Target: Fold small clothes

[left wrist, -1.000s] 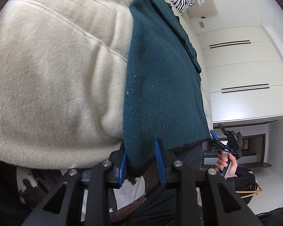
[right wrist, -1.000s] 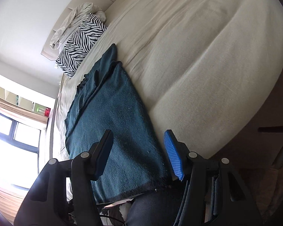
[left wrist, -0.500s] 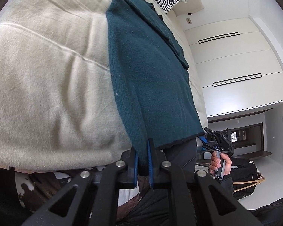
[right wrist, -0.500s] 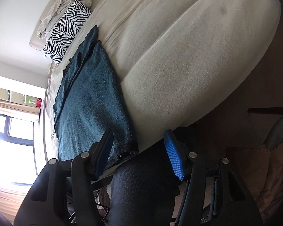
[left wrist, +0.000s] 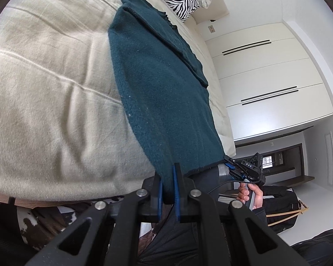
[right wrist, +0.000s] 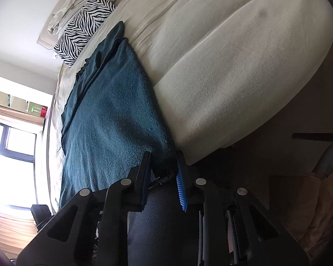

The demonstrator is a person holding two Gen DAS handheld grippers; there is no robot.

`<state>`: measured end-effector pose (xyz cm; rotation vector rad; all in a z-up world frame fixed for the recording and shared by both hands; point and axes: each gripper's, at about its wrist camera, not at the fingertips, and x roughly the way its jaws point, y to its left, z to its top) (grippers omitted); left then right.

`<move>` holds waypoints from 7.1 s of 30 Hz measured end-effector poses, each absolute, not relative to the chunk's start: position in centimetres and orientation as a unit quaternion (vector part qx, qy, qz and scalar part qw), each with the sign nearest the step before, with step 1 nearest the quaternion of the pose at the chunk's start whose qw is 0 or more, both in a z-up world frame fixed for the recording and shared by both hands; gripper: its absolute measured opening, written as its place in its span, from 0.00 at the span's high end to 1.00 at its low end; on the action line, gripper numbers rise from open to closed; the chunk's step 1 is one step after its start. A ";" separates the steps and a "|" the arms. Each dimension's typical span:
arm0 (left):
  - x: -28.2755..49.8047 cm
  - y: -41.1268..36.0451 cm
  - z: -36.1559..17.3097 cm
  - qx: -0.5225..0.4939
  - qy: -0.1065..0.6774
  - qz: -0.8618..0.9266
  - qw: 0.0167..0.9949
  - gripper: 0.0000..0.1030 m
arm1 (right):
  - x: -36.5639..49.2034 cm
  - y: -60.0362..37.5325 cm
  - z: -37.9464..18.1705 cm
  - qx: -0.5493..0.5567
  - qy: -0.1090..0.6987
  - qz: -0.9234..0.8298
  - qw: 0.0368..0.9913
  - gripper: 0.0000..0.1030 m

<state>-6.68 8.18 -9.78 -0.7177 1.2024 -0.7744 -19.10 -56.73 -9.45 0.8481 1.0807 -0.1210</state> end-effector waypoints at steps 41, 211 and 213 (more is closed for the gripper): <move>9.7 11.8 -4.4 -0.484 0.392 -0.347 0.701 0.91 | 0.6 -56.9 1.6 0.388 0.321 -0.049 0.863 0.93; 16.6 -4.4 -11.8 0.044 0.472 -0.156 0.866 0.43 | 8.6 -44.6 -12.0 0.355 0.436 0.070 0.824 0.49; 16.5 -4.2 -11.9 0.039 0.471 -0.158 0.867 0.43 | 7.6 -46.6 -11.4 0.367 0.422 0.008 0.829 0.49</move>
